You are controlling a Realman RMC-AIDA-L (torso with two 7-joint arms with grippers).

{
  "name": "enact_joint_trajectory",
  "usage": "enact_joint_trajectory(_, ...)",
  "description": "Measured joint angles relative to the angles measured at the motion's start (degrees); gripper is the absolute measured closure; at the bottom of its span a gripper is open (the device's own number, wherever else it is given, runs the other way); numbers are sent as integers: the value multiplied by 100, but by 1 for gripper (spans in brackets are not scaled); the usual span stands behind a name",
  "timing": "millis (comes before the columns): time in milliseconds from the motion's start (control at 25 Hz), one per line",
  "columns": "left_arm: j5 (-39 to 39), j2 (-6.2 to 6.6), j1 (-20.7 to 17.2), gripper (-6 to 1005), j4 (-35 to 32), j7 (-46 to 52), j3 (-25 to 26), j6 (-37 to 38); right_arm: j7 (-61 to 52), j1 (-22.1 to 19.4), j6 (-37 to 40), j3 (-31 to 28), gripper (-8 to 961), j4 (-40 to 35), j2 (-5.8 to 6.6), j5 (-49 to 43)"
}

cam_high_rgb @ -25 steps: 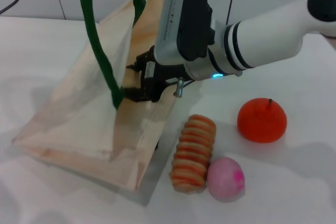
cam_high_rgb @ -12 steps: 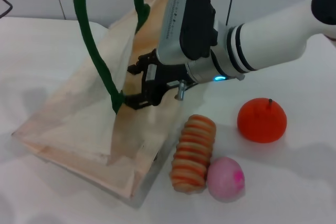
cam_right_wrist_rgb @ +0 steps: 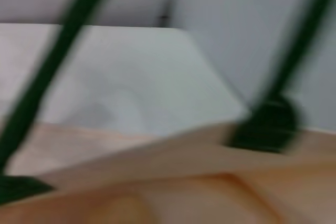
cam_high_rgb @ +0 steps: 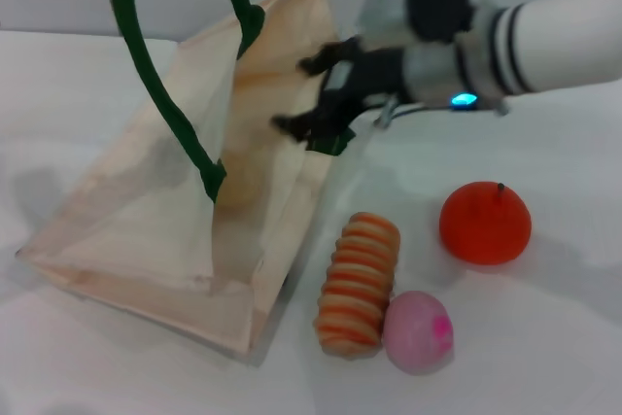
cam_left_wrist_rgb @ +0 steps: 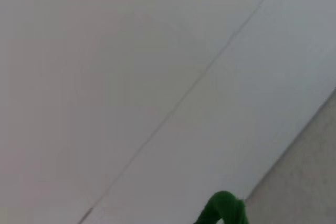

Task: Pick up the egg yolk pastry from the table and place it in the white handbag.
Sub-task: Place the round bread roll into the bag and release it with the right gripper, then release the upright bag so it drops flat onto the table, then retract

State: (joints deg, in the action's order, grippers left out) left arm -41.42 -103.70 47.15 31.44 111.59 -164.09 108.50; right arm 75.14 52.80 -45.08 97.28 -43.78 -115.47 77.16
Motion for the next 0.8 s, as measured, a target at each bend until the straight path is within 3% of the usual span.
enact_joint_trajectory(40, -32, 0, -19, 848, -6, 2, 0, -46, -294, -359, 10, -457, 90, -472, -18, -595)
enact_joint_trajectory(80, -58, 0, -33, 848, -6, 8, 3, -82, -294, -359, 10, -457, 90, -472, -18, -595)
enact_joint_trajectory(200, -129, -18, -78, 848, -14, 51, 8, -248, -615, -965, 140, -944, 89, -1323, -45, -1191)
enact_joint_trajectory(520, -338, -116, -262, 847, -21, -7, 9, -661, -680, -2000, 950, -1066, 88, -2404, -87, -1186)
enact_joint_trajectory(680, -678, -185, -407, 672, -24, -192, 10, -703, -633, -2197, 1245, -1040, 89, -2473, -89, -943)
enact_joint_trajectory(800, -985, -316, -517, 558, -25, -621, 9, -790, -374, -2362, 1547, -1026, 90, -2474, -92, -593)
